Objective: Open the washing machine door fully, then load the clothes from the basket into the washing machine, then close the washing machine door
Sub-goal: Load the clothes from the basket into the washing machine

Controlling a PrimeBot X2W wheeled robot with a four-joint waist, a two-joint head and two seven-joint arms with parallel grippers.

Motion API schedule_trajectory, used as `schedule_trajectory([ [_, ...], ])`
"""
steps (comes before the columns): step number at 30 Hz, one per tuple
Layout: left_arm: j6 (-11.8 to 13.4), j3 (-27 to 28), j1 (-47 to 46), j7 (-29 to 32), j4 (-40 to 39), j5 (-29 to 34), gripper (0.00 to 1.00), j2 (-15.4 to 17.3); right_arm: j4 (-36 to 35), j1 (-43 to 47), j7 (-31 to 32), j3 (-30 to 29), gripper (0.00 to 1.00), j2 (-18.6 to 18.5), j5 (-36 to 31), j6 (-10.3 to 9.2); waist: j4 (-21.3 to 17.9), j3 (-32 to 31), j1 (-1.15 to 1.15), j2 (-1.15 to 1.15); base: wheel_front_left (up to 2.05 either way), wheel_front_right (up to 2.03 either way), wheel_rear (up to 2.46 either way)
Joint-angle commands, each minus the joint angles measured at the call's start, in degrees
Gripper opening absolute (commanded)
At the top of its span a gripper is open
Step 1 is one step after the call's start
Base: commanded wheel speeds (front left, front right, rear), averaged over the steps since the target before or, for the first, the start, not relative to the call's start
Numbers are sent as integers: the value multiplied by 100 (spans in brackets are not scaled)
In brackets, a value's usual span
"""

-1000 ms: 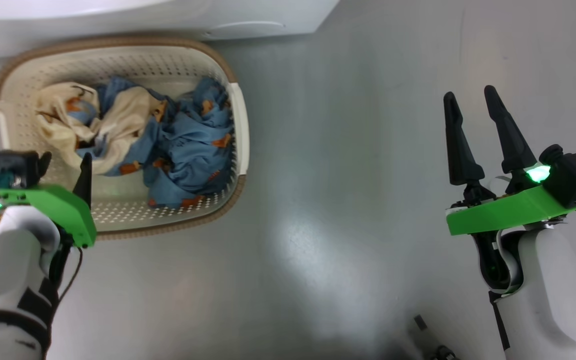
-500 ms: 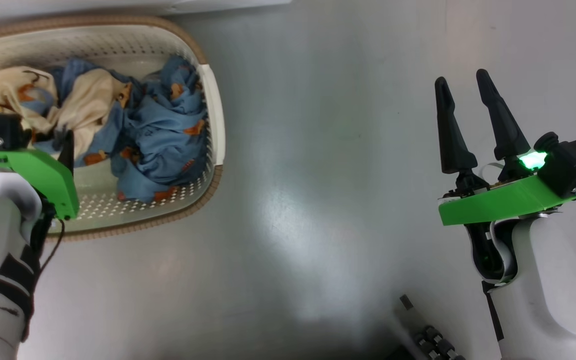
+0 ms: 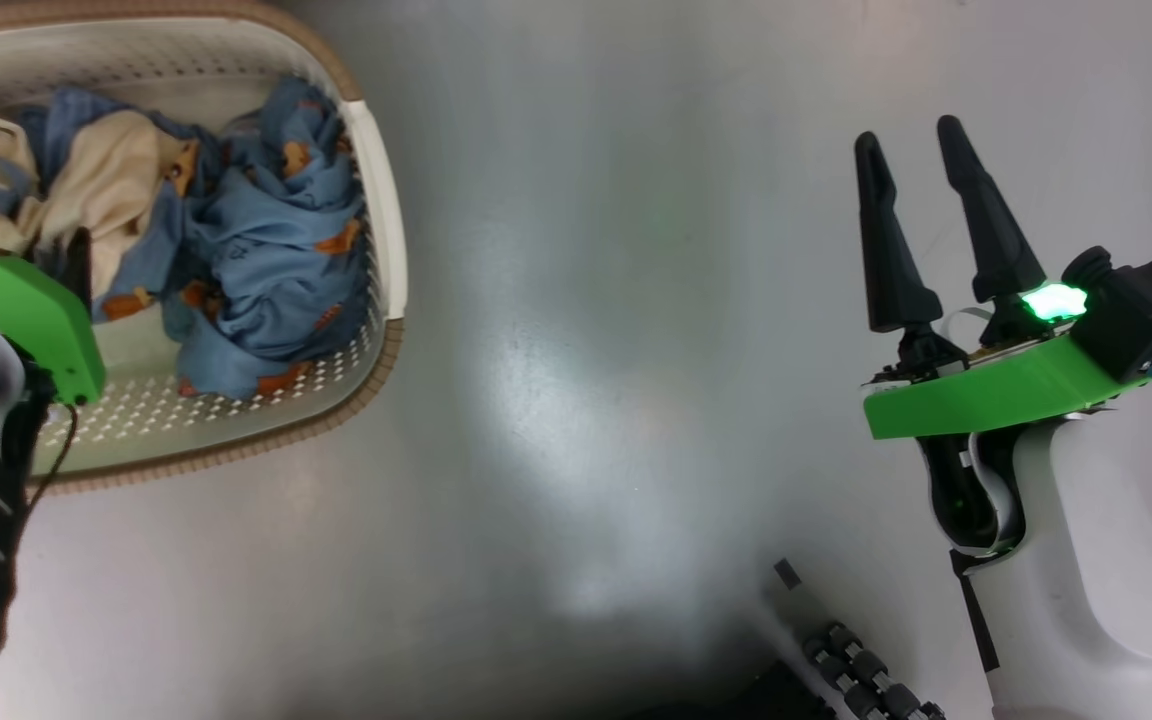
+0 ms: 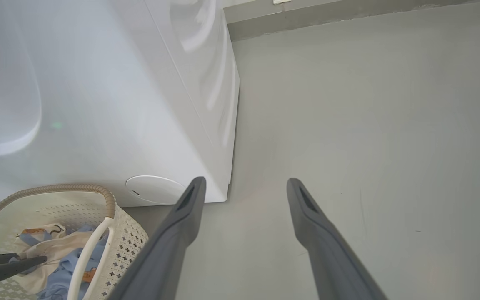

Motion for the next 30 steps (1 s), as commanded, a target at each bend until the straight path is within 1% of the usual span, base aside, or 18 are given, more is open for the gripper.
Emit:
schedule_trajectory([
  [1,-9,56,9,8,2,-44,100,316,-136,114,-27,132,100,59,41,9,-53,46,0,0,0,0,0],
  [6,-9,-20,-40,60,23,-96,100,414,-152,104,-27,209,100,59,103,9,-129,82,0,0,0,0,0],
  [7,-8,-30,-44,85,29,-97,53,429,-155,108,-27,217,100,59,109,9,-138,82,0,0,0,0,0],
  [9,-3,-43,-50,117,38,-104,0,450,-160,112,-27,222,100,59,113,9,-147,75,0,0,0,0,0],
  [14,17,-56,-8,43,50,-142,0,412,-146,125,-27,166,100,60,68,9,-89,-34,0,0,0,0,0],
  [19,20,36,192,-224,56,-301,0,285,-102,174,-27,113,100,60,4,9,23,-295,0,0,0,0,0],
  [25,3,161,577,-646,44,-546,0,74,-10,294,-27,62,100,60,-74,9,167,-795,0,0,0,0,0],
  [30,-5,348,993,-799,-168,-796,0,-131,100,482,-27,-26,100,60,-192,9,314,-1333,0,0,0,0,0],
])
